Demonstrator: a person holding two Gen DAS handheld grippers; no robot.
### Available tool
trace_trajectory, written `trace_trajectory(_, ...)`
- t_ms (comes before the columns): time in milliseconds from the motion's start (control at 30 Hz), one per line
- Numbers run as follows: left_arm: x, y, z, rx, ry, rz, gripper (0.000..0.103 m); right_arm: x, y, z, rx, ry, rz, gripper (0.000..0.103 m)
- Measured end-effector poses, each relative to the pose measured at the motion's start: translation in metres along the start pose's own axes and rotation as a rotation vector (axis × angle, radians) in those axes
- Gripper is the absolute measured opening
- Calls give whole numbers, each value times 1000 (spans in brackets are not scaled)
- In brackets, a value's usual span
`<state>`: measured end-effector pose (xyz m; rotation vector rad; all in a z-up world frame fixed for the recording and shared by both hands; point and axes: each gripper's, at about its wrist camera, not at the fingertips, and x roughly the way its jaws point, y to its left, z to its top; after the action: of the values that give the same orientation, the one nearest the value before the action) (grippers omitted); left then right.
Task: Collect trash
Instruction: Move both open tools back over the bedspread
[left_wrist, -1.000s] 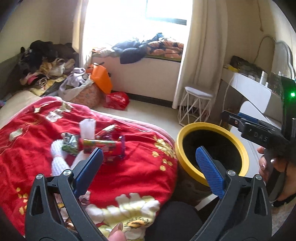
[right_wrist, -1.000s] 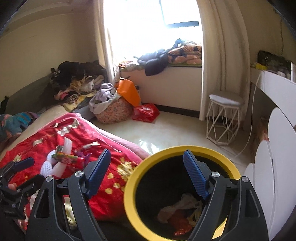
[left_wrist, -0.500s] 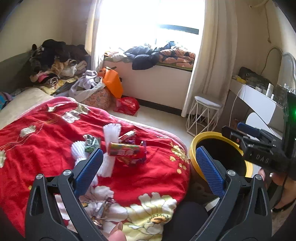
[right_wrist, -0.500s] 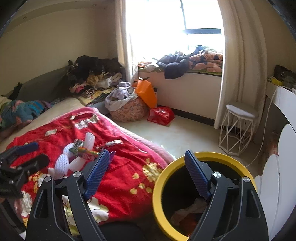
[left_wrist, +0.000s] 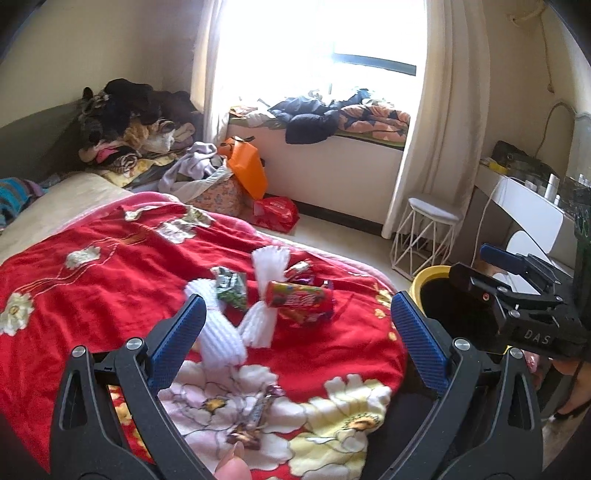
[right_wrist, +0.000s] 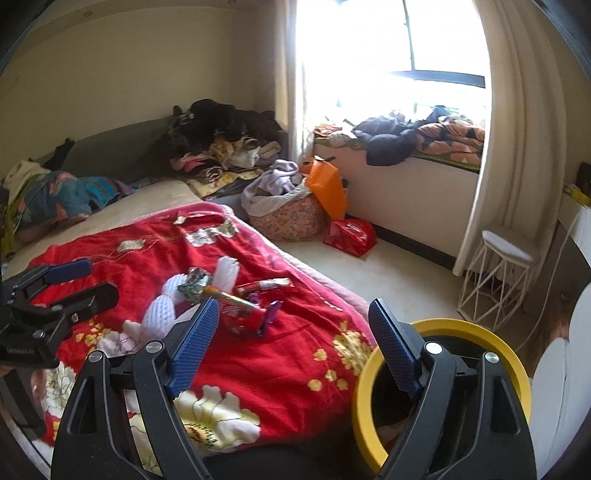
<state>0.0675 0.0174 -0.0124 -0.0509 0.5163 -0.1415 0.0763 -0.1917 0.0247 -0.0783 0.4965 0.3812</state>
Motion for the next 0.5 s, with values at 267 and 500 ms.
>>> trace_trajectory(267, -5, 38, -6, -53, 11, 48, 92, 12, 30, 2, -70, 16, 48, 80)
trace_trajectory(500, -4, 67, -19, -95, 60, 78, 92, 30, 46, 4, -106, 42, 68, 80)
